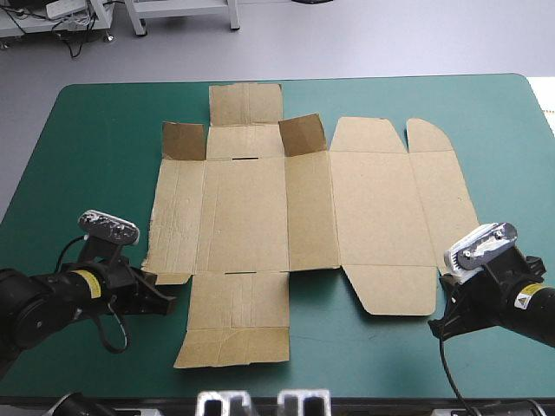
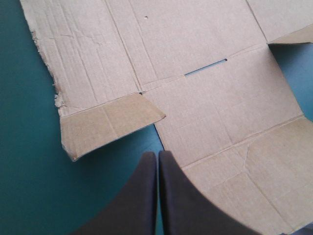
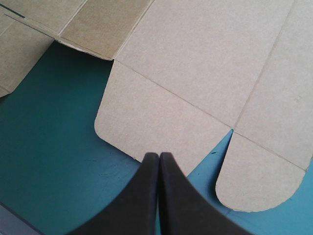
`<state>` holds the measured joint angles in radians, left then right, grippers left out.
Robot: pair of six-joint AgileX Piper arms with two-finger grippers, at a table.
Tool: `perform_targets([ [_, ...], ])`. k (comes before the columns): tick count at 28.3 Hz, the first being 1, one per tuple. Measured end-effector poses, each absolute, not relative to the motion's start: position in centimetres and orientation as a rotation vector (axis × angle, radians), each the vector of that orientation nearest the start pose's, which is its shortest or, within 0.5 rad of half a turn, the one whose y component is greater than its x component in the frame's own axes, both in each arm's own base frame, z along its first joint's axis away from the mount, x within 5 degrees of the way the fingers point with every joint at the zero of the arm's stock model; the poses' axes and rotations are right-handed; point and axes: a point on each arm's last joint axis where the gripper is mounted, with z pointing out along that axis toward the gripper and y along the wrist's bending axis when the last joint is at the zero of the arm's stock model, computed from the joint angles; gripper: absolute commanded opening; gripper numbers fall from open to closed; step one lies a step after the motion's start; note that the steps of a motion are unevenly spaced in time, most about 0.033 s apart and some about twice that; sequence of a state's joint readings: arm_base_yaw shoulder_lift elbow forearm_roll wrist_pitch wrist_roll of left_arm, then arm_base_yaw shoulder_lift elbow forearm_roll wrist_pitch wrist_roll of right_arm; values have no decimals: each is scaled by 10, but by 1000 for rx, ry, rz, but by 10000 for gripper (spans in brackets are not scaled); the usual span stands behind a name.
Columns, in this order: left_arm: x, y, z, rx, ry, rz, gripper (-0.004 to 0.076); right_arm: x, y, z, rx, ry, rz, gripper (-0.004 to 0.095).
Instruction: Fold the box
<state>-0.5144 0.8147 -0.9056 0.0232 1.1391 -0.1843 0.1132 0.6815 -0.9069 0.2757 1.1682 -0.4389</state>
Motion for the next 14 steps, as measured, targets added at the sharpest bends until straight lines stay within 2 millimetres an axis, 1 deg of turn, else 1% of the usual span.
perform_targets([
  [2, 124, -68, 341, 445, 2540, -231, 13, 93, 33, 364, -651, 2285, 193, -24],
  [3, 134, -74, 335, 472, 2563, -219, 13, 93, 33, 364, -655, 2282, 191, -25],
  [7, 159, -92, 323, 554, 2619, -221, 13, 93, 33, 364, -659, 2280, 189, -25],
  [11, 188, -106, 323, 626, 2626, -296, 13, 94, 33, 364, -656, 2275, 187, -25],
  [12, 196, -107, 324, 631, 2620, -332, 13, 94, 33, 364, -655, 2273, 186, -25],
  [14, 213, -103, 328, 599, 2609, -424, 13, 94, 33, 365, -653, 2267, 185, -25],
])
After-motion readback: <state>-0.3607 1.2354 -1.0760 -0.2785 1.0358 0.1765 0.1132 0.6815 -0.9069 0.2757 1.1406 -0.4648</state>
